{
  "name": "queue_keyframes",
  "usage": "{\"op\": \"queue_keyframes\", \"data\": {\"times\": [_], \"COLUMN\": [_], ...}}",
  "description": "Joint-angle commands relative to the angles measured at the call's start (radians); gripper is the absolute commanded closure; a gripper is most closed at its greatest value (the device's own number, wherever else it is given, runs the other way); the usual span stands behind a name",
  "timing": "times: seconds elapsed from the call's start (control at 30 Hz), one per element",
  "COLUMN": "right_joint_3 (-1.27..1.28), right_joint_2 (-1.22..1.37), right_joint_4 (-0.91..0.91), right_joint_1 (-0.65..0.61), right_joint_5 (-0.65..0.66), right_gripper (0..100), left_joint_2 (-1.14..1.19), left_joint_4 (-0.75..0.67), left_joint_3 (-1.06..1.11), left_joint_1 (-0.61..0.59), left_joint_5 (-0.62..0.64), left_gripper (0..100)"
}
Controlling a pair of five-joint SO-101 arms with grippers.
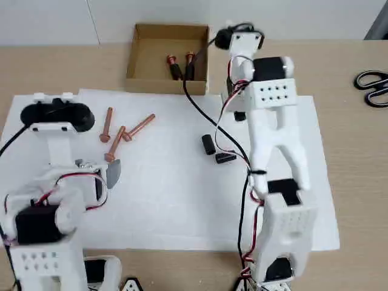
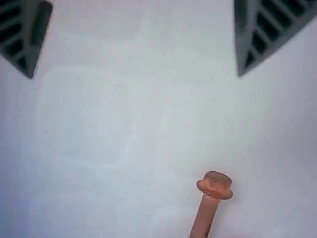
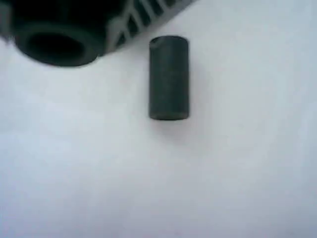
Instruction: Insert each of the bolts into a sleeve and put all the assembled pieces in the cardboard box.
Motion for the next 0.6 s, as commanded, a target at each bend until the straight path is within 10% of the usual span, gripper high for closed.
{"op": "queue_keyframes", "data": {"times": [0.0, 0.57], "right_joint_3": [0.055, 0.315], "right_joint_2": [-0.174, -0.43], "right_joint_4": [0.012, 0.004], "right_joint_1": [0.013, 0.016], "right_joint_5": [0.038, 0.081], "right_gripper": [99.2, 99.4], "left_joint_2": [0.169, 1.059], "left_joint_4": [0.003, -0.104], "left_joint_3": [-0.096, -0.63], "left_joint_1": [0.003, 0.017], "left_joint_5": [-0.055, -0.144], "left_gripper": [75, 75]}}
